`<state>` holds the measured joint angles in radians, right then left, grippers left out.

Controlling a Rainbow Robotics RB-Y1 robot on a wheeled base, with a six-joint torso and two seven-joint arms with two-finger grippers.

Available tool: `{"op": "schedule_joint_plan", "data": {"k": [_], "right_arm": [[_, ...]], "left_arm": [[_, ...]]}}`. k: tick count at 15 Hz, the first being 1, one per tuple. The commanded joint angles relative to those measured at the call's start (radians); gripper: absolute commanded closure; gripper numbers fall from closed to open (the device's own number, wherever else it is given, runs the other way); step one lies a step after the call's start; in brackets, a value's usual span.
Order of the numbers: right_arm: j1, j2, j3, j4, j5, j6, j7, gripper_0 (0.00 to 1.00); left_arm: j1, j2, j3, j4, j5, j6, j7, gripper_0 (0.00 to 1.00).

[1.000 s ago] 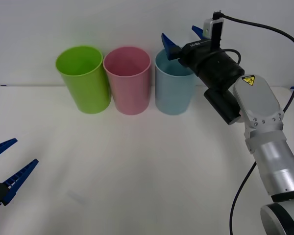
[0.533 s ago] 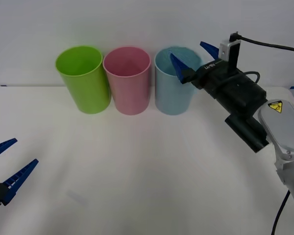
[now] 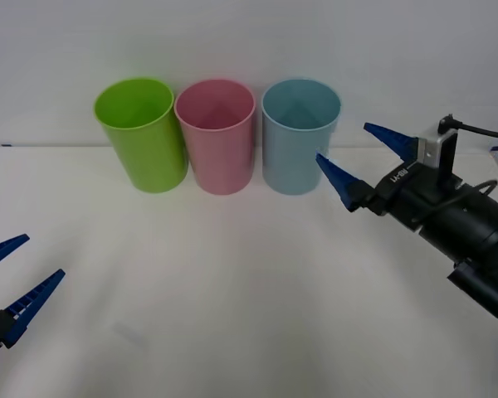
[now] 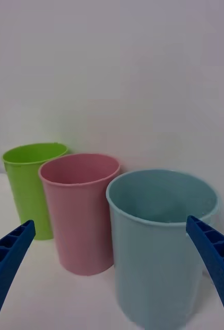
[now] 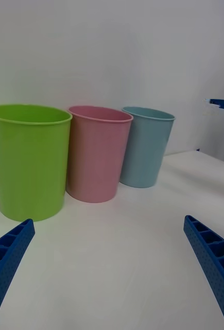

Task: Grasp the object on the table and drop it into the matching bin: aluminum can to the light blue bin, PET bottle to the pink bin.

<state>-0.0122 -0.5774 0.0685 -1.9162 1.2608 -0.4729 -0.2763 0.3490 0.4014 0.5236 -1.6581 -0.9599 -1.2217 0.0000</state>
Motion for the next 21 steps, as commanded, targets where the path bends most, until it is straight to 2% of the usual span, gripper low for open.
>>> {"op": "schedule_joint_plan", "data": {"k": [1, 7, 13, 21], "right_arm": [[0.100, 0.008, -0.078, -0.032, -0.020, -0.125, 0.026, 0.00], [0.304, 0.080, -0.266, -0.052, -0.061, -0.403, 0.230, 0.00], [0.446, 0.151, -0.391, -0.052, -0.066, -0.609, 0.261, 0.00], [0.563, 0.156, -0.415, -0.052, -0.080, -0.639, 0.308, 0.00]], "left_arm": [[0.000, 0.000, 0.000, 0.000, 0.000, 0.000, 0.000, 0.00], [0.000, 0.000, 0.000, 0.000, 0.000, 0.000, 0.000, 0.00], [0.000, 0.000, 0.000, 0.000, 0.000, 0.000, 0.000, 0.00], [0.000, 0.000, 0.000, 0.000, 0.000, 0.000, 0.000, 0.00]]}}
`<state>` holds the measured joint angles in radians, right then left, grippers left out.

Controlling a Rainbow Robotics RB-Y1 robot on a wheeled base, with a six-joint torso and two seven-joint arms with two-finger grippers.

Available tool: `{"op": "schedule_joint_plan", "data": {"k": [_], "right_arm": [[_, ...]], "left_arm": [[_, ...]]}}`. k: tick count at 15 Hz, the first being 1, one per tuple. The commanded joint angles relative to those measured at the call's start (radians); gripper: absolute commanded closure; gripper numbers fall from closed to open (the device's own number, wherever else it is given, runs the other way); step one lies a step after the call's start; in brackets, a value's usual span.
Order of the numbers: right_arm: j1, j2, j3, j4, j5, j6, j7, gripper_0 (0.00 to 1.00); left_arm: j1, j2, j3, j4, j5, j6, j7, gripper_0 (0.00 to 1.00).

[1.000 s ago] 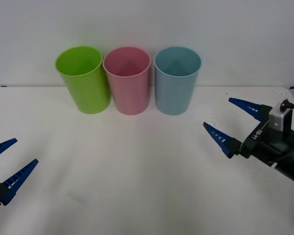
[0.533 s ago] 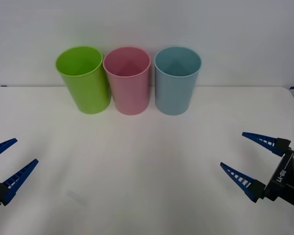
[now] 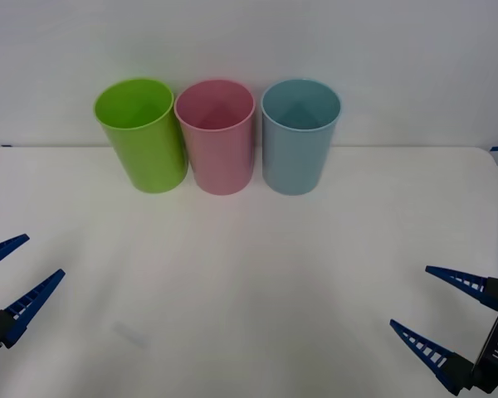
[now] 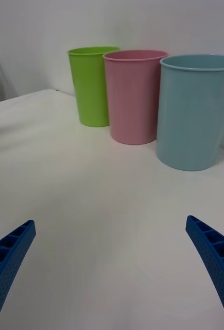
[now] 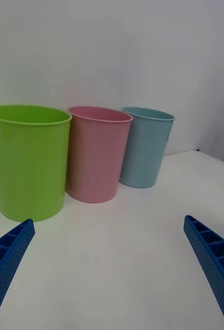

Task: Grasp the object on the table and drop it into the matching bin: aluminum can to the light blue bin, PET bottle to the pink bin.

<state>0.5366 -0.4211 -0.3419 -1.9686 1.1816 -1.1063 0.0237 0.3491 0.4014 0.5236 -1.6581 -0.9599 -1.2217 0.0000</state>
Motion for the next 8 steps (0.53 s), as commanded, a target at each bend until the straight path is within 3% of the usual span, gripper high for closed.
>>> {"op": "schedule_joint_plan", "data": {"k": [1, 8], "right_arm": [[0.019, -0.001, -0.008, 0.001, 0.000, -0.009, 0.012, 0.00], [0.036, -0.001, -0.009, 0.001, 0.003, -0.010, 0.022, 0.00]], "left_arm": [[0.000, 0.000, 0.000, 0.000, 0.000, 0.000, 0.000, 0.00], [0.000, 0.000, 0.000, 0.000, 0.000, 0.000, 0.000, 0.00]]}}
